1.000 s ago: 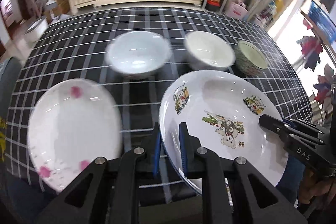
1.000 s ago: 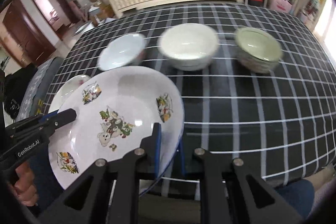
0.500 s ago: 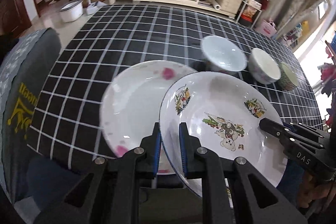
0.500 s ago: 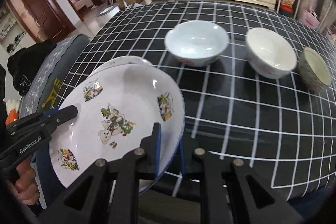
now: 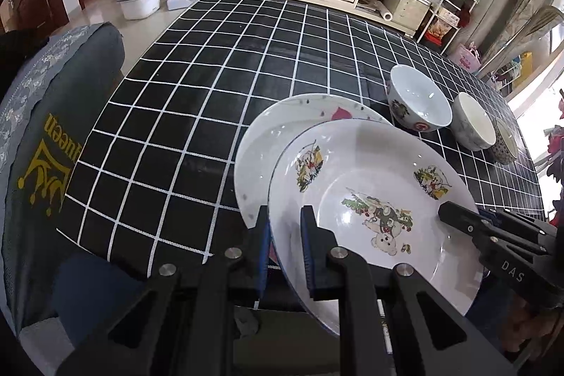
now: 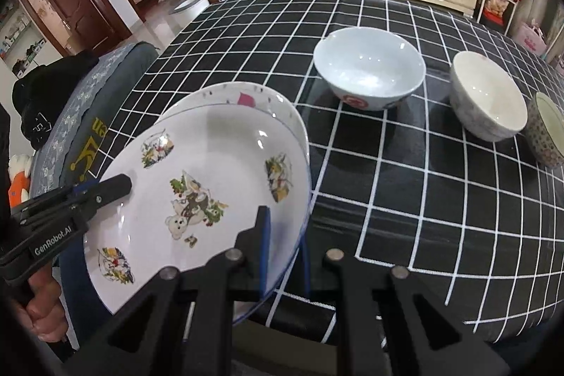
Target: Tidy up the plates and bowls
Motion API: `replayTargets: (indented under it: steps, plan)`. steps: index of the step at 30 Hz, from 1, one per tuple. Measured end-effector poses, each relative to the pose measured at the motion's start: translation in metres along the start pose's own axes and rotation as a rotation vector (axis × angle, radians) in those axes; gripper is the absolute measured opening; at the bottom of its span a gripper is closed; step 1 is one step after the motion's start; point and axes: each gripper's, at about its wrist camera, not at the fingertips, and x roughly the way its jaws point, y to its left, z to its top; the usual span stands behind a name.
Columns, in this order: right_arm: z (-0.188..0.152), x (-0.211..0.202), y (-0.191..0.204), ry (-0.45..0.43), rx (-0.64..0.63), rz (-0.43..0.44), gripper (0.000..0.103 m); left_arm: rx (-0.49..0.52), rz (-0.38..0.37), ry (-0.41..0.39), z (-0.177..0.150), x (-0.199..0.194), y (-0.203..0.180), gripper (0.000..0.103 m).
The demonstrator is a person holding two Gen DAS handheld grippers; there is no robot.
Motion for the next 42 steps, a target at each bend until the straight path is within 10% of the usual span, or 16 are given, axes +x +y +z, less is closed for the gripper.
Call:
replayTargets:
  steps: [42]
  plan:
    - [0.017, 0.030, -0.001, 0.040, 0.009, -0.046, 0.019, 0.006, 0.026, 0.068, 0.010, 0.039, 0.003, 0.014]
